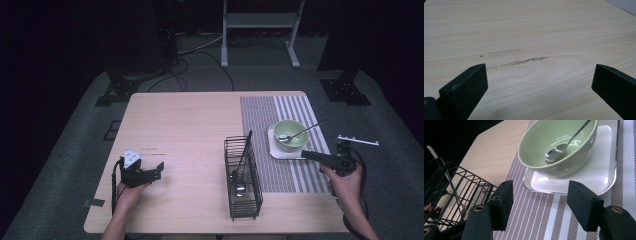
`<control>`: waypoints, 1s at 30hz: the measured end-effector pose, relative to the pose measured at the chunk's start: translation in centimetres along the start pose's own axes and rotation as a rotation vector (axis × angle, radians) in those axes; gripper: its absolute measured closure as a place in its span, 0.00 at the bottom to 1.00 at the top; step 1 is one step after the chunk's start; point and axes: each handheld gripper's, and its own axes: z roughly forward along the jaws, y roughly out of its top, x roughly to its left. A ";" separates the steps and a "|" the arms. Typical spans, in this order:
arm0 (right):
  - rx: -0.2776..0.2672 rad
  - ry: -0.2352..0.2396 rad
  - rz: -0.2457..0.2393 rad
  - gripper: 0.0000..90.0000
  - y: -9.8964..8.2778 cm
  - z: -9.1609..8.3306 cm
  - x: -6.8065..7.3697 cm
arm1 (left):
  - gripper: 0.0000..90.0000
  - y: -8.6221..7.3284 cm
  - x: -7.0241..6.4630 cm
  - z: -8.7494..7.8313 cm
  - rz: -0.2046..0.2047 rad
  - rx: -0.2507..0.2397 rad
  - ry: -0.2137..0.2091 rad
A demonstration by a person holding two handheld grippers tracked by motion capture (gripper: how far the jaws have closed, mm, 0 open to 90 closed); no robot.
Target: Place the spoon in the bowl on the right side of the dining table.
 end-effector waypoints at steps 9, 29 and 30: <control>0.009 0.004 -0.002 0.40 -1.0 0.0 0.0 | 0.00 0.0 0.0 0.0 -0.001 -0.001 0.000; 0.033 0.029 -0.001 0.39 -2.8 0.5 0.4 | 0.00 0.0 0.0 0.0 0.000 -0.002 0.000; 0.035 0.031 0.000 0.39 -2.9 0.6 0.4 | 0.00 0.0 0.0 0.0 0.000 -0.002 0.000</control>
